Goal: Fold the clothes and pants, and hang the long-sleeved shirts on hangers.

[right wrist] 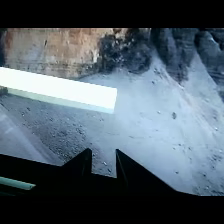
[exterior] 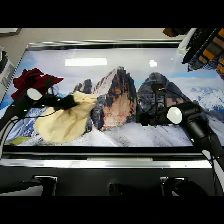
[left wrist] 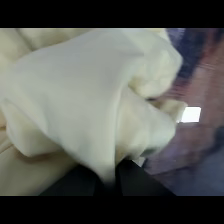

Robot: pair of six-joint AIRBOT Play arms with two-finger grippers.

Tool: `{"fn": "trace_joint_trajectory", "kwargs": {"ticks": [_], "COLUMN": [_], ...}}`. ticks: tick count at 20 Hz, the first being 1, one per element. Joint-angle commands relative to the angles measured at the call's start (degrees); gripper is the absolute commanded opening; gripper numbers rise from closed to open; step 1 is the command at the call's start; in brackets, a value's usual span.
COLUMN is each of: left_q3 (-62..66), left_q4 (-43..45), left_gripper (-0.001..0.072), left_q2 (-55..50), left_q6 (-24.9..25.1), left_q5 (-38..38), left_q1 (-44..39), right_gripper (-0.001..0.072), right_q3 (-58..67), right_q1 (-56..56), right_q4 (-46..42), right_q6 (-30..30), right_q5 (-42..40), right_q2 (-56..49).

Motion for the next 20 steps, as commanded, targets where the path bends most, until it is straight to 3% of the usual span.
{"fn": "trace_joint_trajectory", "kwargs": {"ticks": [1,5,7,8,9,10,11,12,13,15,16,18,20], "left_q3": [4.13,4.68,4.68,4.66,4.66,4.68,4.68,4.68,4.66,4.66,4.66,4.66,4.66], "left_q4": [-10.27,-10.91,-12.31,-12.98,-13.88,-14.62,-15.41,-15.47,-15.23,-15.21,-15.21,-15.19,-15.02], "left_gripper": [0.0014,0.0014,0.0016,0.0021,0.0083,0.0241,0.0452,0.0551,0.0551,0.0551,0.0551,0.0550,0.0550], "left_q2": [-0.94,-5.77,-9.01,-10.29,-10.95,-10.91,-10.25,-9.20,-7.63,-3.85,-1.95,1.33,2.89], "left_q6": [0.79,-8.90,-9.79,-9.79,-9.86,-9.81,-9.79,-9.73,-8.90,-4.98,-2.82,1.46,3.67], "left_q5": [4.96,13.88,15.78,15.82,15.78,15.43,14.36,12.63,10.34,4.92,2.10,-3.04,-6.93], "left_q1": [-14.43,-26.64,-29.46,-29.83,-29.51,-28.52,-26.69,-24.35,-21.16,-13.57,-9.66,-1.90,4.44], "right_gripper": [0.0213,0.0214,0.0226,0.0296,0.0363,0.0399,0.0469,0.0516,0.0563,0.0566,0.0565,0.0558,0.0555], "right_q3": [0.02,0.02,-0.07,-0.24,-0.48,-0.81,-1.49,-1.92,-1.84,-1.64,-1.64,-1.81,-1.88], "right_q1": [0.04,0.04,0.04,0.04,0.04,0.04,0.04,0.00,-1.05,-7.67,-13.16,-24.90,-29.64], "right_q4": [-5.25,-14.62,-17.99,-19.56,-21.44,-22.56,-23.23,-23.74,-23.32,-15.89,-7.61,15.30,27.89], "right_q6": [0.50,0.61,2.34,4.31,7.19,10.29,14.56,20.15,25.51,29.86,27.47,13.35,1.68], "right_q5": [6.82,13.86,15.34,15.37,15.21,14.75,13.53,12.33,11.43,8.92,7.17,4.26,4.02], "right_q2": [3.17,11.28,14.95,16.26,17.09,17.25,17.11,16.63,15.65,13.55,12.28,7.89,1.05]}}
